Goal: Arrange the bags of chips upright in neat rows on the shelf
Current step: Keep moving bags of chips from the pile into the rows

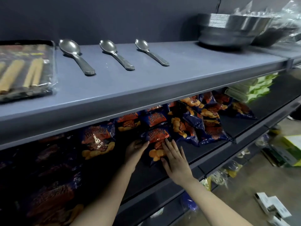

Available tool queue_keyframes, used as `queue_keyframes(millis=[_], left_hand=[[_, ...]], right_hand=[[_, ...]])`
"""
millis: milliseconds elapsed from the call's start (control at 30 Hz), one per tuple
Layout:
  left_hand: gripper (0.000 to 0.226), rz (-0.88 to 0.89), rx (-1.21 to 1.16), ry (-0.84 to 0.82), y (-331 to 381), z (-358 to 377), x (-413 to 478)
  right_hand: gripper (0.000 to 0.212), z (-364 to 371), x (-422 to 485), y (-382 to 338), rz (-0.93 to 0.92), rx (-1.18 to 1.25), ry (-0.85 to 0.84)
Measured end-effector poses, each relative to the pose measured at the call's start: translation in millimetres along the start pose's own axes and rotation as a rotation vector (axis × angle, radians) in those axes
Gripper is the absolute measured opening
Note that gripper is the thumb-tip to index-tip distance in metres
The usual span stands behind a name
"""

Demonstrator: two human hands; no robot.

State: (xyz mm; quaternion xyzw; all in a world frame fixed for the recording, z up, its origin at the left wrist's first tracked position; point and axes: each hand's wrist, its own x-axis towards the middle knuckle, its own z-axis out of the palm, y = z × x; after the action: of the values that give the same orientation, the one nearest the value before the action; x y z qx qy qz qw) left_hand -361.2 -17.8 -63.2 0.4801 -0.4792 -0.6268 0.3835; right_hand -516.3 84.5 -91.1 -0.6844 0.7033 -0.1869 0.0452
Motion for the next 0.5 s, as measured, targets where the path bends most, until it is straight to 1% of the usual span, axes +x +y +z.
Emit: queue_keyframes(millis=[100,167,267,333,367,400,467,500], left_hand=[[0.031,0.043,0.041,0.100,2,-1,-12],[0.037,0.064,-0.002,0.145,4,-4,-22],[0.044,0.119,-0.026,0.159,6,-13,-35],[0.043,0.176,-0.020,0.181,8,-21,-42],[0.042,0.212,-0.009,0.191,11,-25,-45],[0.040,0.249,0.005,0.203,13,-28,-48],[0.040,0.310,0.035,0.228,17,-35,-54],[0.041,0.328,0.044,0.238,18,-39,-57]], right_hand=[[0.059,-4,-3,1,-0.071,0.104,0.059],[0.056,-10,-5,-5,-0.094,0.215,0.164],[0.046,-23,3,-20,-0.037,0.477,0.325],[0.042,-34,17,-29,0.036,0.585,0.361],[0.045,-40,26,-33,0.096,0.670,0.325],[0.052,-45,35,-37,0.181,0.793,0.237],[0.065,-53,50,-41,0.327,1.095,0.007],[0.068,-53,56,-41,0.349,1.221,-0.101]])
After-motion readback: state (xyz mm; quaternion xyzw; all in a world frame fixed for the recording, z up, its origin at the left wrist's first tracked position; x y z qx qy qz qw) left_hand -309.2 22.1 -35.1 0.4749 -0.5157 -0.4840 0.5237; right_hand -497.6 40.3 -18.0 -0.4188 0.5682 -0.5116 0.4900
